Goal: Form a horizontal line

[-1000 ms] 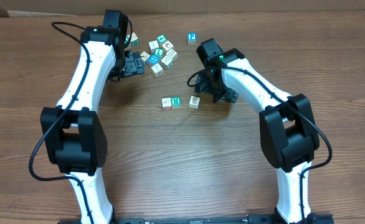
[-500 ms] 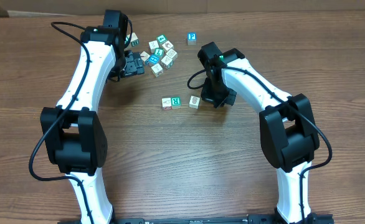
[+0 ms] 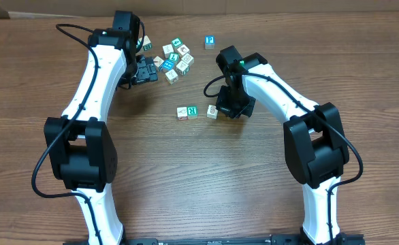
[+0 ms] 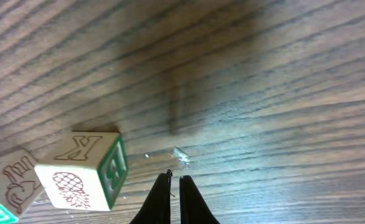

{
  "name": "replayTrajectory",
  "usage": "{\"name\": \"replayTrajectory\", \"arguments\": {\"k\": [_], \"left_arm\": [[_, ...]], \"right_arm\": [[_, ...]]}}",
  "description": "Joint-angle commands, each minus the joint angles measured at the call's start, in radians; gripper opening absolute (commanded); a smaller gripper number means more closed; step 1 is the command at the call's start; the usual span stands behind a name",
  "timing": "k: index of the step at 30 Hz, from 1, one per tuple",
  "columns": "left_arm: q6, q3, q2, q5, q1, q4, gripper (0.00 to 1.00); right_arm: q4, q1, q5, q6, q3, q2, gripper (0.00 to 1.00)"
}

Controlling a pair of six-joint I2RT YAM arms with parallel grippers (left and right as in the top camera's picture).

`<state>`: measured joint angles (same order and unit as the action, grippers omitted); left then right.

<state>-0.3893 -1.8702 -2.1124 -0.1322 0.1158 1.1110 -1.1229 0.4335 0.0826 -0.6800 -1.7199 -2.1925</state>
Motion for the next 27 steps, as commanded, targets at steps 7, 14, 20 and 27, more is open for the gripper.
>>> {"name": "replayTrajectory", "arguments": {"k": [7, 14, 20, 27], "left_arm": [[0.001, -0.014, 0.020, -0.009, -0.004, 0.000, 1.00], [0.001, -0.014, 0.020, -0.009, -0.004, 0.000, 1.00], [0.001, -0.014, 0.020, -0.009, -0.004, 0.000, 1.00], [0.001, -0.014, 0.020, -0.009, -0.004, 0.000, 1.00]], "right_arm": [[0.053, 0.006, 0.018, -0.001, 0.004, 0.004, 0.04], [0.055, 0.015, 0.032, 0.029, 0.004, 0.004, 0.04], [0.076, 0.047, 0.032, 0.029, 0.004, 0.004, 0.04], [0.095, 0.070, -0.016, 0.029, 0.004, 0.004, 0.04]]}}
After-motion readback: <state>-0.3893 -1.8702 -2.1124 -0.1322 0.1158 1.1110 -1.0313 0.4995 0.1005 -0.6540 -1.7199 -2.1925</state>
